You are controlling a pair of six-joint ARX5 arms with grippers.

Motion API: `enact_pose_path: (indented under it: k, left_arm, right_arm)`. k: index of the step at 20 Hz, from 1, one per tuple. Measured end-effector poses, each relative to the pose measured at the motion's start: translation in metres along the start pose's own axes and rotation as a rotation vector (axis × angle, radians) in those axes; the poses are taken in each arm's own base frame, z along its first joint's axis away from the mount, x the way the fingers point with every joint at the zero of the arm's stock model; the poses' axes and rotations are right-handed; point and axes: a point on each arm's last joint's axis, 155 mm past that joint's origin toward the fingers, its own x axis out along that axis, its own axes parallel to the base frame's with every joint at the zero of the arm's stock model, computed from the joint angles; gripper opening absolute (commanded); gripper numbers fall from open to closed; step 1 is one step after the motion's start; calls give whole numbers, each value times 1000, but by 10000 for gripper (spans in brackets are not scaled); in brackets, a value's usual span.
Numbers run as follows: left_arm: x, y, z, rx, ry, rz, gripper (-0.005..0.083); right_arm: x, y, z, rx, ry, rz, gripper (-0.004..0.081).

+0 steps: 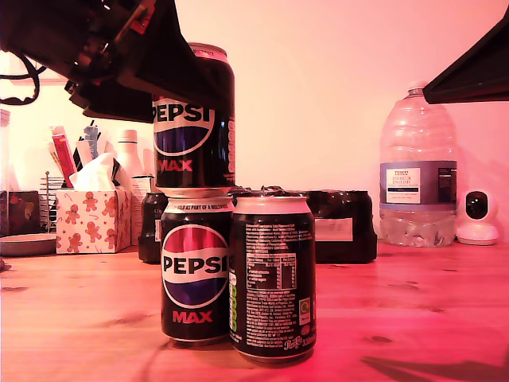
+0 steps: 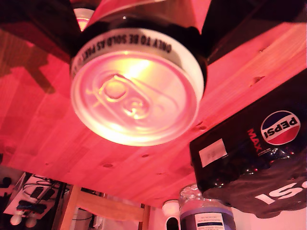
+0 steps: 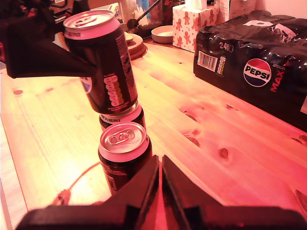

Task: Stack up the Pepsi cans on top of each other

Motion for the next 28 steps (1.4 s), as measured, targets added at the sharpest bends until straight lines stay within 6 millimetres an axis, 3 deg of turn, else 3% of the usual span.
enact_pose_path:
  k: [6,25,28]
  left_arm:
    - [1,11,0,-15,1,8,367]
    - [2,4,-4,-46,23,-30,380]
    - [2,4,-4,-46,23,-30,442]
  right_arm:
    - [0,0,0,0,0,0,-13]
    - [0,0,0,0,0,0,-13]
    - [0,0,0,0,0,0,-13]
